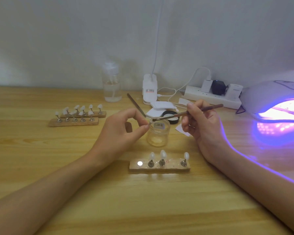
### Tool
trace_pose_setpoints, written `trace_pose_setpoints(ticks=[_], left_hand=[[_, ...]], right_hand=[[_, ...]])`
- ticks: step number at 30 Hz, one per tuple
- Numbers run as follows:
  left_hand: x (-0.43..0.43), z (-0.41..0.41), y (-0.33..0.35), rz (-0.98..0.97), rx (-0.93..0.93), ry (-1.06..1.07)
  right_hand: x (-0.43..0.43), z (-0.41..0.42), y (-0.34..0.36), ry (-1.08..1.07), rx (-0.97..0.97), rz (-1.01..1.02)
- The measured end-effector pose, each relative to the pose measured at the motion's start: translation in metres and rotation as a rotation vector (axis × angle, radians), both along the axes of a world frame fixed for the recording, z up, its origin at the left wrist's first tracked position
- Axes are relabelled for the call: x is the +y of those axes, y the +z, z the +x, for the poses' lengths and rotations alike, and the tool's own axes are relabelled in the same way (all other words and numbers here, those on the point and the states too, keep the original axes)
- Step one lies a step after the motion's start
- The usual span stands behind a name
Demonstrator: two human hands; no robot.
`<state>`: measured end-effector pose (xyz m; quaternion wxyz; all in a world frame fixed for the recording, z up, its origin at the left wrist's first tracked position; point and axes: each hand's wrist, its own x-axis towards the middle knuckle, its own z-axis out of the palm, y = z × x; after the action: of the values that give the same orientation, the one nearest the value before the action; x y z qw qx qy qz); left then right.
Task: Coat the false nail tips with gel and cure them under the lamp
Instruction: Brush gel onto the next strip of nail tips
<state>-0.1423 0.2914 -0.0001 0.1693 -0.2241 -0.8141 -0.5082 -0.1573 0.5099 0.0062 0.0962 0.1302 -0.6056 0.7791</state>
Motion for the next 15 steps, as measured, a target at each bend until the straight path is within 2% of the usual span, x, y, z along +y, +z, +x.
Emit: trace_pose_setpoints(ticks=[4, 10, 15], left_hand=[[0.0, 0.0006, -0.0001, -0.019, 0.019, 0.001], [-0.0014, 0.0004, -0.0007, -0.026, 0.03, 0.007], [-0.002, -0.0013, -0.0016, -0.033, 0.034, 0.034]], right_hand=[[-0.0005, -0.0014, -0.0021, -0.041, -0.019, 0.064], [-0.0006, -0.0002, -0.0007, 0.011, 0.012, 0.029], [0.0011, -0.0008, -0.0015, -0.045, -0.012, 0.036]])
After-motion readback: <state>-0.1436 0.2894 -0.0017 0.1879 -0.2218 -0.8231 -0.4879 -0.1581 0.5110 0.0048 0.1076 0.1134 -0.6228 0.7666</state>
